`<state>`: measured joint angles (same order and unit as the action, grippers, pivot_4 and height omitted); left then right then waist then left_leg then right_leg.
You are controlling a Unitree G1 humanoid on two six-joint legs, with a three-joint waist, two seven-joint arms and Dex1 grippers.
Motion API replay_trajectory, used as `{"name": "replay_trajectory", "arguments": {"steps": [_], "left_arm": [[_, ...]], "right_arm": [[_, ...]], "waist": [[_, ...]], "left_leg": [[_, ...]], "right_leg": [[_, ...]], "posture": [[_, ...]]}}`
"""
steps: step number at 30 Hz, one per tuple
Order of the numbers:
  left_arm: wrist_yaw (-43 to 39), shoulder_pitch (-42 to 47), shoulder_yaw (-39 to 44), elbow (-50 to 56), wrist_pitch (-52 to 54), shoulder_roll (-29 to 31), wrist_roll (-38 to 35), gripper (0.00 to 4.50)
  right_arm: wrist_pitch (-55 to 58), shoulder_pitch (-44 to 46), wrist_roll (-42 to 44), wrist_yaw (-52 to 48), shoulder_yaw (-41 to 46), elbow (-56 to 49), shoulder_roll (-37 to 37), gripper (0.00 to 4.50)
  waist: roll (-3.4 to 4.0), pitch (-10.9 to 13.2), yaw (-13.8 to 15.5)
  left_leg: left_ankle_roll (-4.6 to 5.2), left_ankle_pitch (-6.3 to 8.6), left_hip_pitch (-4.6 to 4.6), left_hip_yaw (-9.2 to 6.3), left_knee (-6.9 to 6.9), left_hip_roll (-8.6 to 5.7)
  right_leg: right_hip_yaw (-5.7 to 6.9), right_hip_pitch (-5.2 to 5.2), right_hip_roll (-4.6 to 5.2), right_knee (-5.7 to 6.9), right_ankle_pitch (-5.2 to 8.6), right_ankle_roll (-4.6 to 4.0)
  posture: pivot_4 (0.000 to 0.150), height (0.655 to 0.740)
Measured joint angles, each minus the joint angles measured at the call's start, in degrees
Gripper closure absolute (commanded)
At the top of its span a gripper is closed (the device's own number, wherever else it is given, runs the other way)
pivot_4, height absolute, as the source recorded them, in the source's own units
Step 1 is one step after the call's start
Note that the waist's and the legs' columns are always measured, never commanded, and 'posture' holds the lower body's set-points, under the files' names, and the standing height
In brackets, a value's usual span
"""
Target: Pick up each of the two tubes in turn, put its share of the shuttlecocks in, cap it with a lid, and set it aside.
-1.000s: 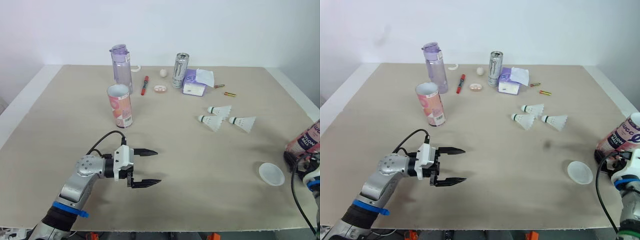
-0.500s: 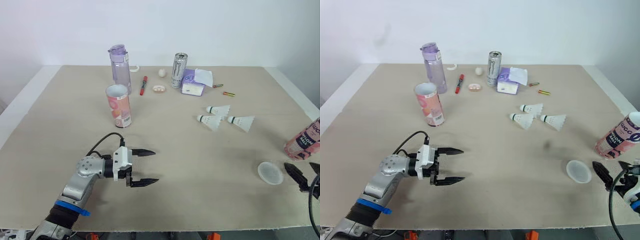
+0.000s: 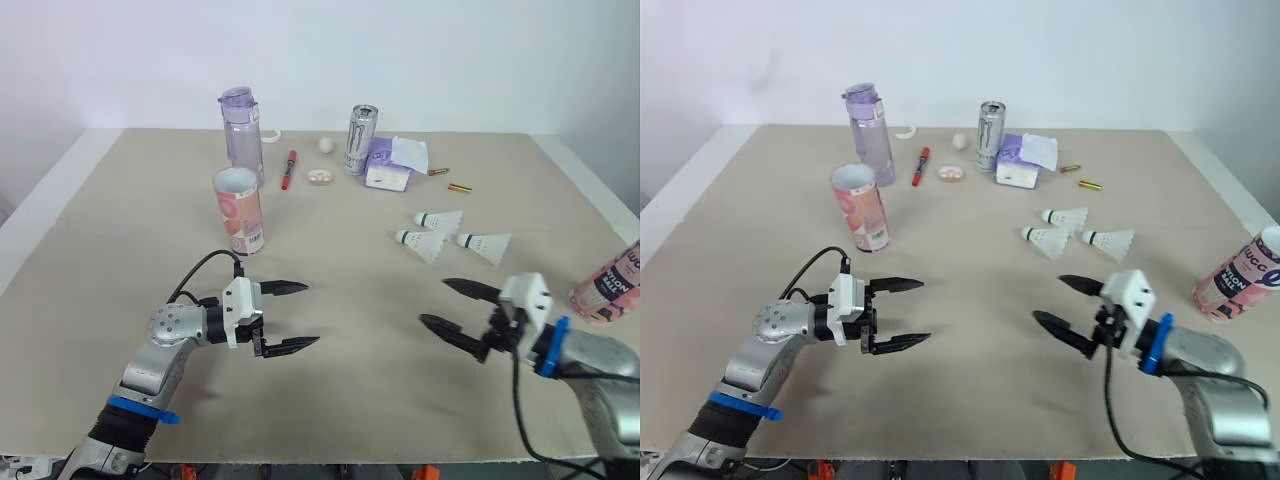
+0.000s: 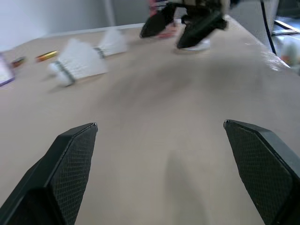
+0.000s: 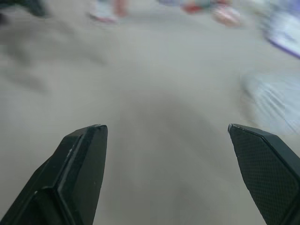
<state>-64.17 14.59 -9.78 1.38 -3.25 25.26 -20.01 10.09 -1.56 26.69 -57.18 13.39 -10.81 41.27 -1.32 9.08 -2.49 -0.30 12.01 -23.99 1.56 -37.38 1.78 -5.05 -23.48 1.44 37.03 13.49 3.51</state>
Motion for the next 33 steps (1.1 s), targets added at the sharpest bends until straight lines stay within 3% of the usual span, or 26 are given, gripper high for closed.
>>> {"name": "replay_trajectory", "arguments": {"steps": [2, 5, 11, 14, 23, 33], "left_arm": [[0.92, -0.51, 0.78, 1.26, 1.17, 0.23, -0.39, 0.00], [4.46, -2.38, 2.44, 6.63, 4.76, 1.07, -1.12, 0.00], [12.95, -7.30, 6.39, 10.59, 8.41, 1.61, -0.05, 0.00], [22.52, -8.76, 9.89, 11.73, 10.62, -0.76, 2.04, 0.00], [40.74, -9.59, 14.52, 12.09, 17.46, -6.82, 5.40, 0.00], [44.84, -3.80, 17.02, 4.46, 18.88, -8.83, 5.02, 0.00]], "right_arm": [[-0.79, 2.59, -0.76, -1.23, -2.37, 1.17, -0.32, 0.08], [-3.37, 14.42, -3.69, -6.12, -10.62, 9.17, -3.61, 0.08], [-6.67, 23.53, -5.29, -11.82, -16.14, 18.93, -7.40, 0.08], [-7.61, 27.62, -6.17, -13.13, -18.25, 23.66, -10.97, 0.08], [-9.14, 31.90, -7.94, -12.46, -19.42, 28.36, -14.88, 0.08], [-9.49, 33.39, -9.17, -11.49, -19.45, 29.23, -15.39, 0.08]], "waist": [[-0.01, 0.00, 0.18], [-0.20, 0.11, -0.05], [-0.23, 0.16, 0.51], [-0.23, 0.16, 0.48], [-0.24, 0.16, 0.48], [-0.25, 0.16, 0.48]], "left_leg": [[0.00, 0.00, -0.07, -0.07, 0.00, -0.02], [-0.04, 0.03, -0.09, -0.03, -0.02, 0.00], [-0.06, 0.04, -0.14, -0.17, 0.03, 0.01], [-0.06, 0.04, -0.11, -0.15, 0.00, 0.04], [-0.07, 0.03, -0.10, -0.15, -0.04, 0.03], [-0.10, 0.01, -0.09, -0.15, -0.05, 0.01]], "right_leg": [[0.08, 0.01, 0.02, 0.00, 0.06, 0.01], [0.05, -0.02, 0.01, -0.01, 0.02, 0.02], [0.23, -0.02, 0.02, 0.02, -0.03, 0.07], [0.22, -0.02, 0.00, 0.03, -0.09, 0.11], [0.24, 0.00, 0.00, 0.04, -0.37, -0.19], [0.25, 0.00, -0.02, 0.04, -0.41, -0.17]], "posture": [[0.150, 0.7400], [0.150, 0.7400], [0.150, 0.7400], [0.150, 0.7400], [0.150, 0.7400], [0.150, 0.7400]]}}
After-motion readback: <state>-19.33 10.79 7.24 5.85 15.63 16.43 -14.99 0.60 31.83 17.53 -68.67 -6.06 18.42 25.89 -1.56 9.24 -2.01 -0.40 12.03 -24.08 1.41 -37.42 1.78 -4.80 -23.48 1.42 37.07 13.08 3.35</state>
